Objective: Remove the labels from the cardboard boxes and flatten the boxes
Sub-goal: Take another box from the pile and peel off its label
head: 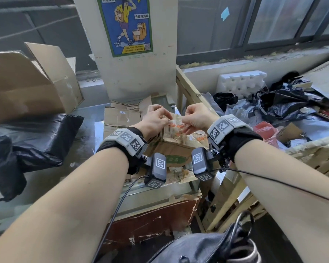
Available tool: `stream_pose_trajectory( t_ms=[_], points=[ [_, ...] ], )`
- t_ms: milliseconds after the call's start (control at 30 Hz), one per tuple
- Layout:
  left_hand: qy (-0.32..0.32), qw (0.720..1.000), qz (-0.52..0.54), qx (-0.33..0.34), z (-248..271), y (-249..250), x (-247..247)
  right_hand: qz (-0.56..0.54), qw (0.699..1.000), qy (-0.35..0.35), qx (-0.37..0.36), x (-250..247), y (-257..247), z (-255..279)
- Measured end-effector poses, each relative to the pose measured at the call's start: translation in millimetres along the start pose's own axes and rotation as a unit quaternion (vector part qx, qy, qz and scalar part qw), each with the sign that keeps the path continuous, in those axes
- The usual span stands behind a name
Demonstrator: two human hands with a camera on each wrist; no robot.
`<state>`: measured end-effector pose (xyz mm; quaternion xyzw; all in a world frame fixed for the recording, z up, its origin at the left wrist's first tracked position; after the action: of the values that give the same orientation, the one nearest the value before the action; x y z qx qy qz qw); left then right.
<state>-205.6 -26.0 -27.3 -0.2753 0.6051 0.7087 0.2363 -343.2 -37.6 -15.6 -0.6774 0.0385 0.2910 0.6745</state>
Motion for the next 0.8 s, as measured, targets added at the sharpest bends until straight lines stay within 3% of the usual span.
stream_pose_trajectory(
  t_ms=[333, 500, 633, 700, 800],
  points=[
    [0.054, 0.998, -0.007, -0.02, 11, -1, 5, -0.05, 0.995, -0.02, -0.089, 5, 0, 11],
    [0.022, 0.996, 0.076, -0.042, 14, 0, 5, 0.075, 0.986, -0.012, -0.146, 6, 1, 15],
    [0.029, 0.999, 0.02, -0.033, 15, -2, 8, 0.199, 0.964, -0.067, -0.16, 17, 1, 20],
    [0.024, 1.0, -0.015, -0.013, 15, -6, 8, 0.149, 0.973, -0.091, -0.148, 20, -3, 21],
    [0.033, 0.999, -0.024, 0.002, 16, -8, 5, 0.059, 0.991, -0.042, -0.113, 11, -7, 20]
  ],
)
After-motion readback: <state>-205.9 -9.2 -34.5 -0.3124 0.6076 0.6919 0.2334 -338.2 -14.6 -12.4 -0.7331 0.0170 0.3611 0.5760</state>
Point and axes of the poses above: each hand's wrist, its own z-axis away from the middle knuckle, its own x-axis out of the palm, y = z × x, the point moved 9 cm from there along -z, towards the middle knuckle, and after that the axes turned 7 degrees about -x, right-handed, at the moved point
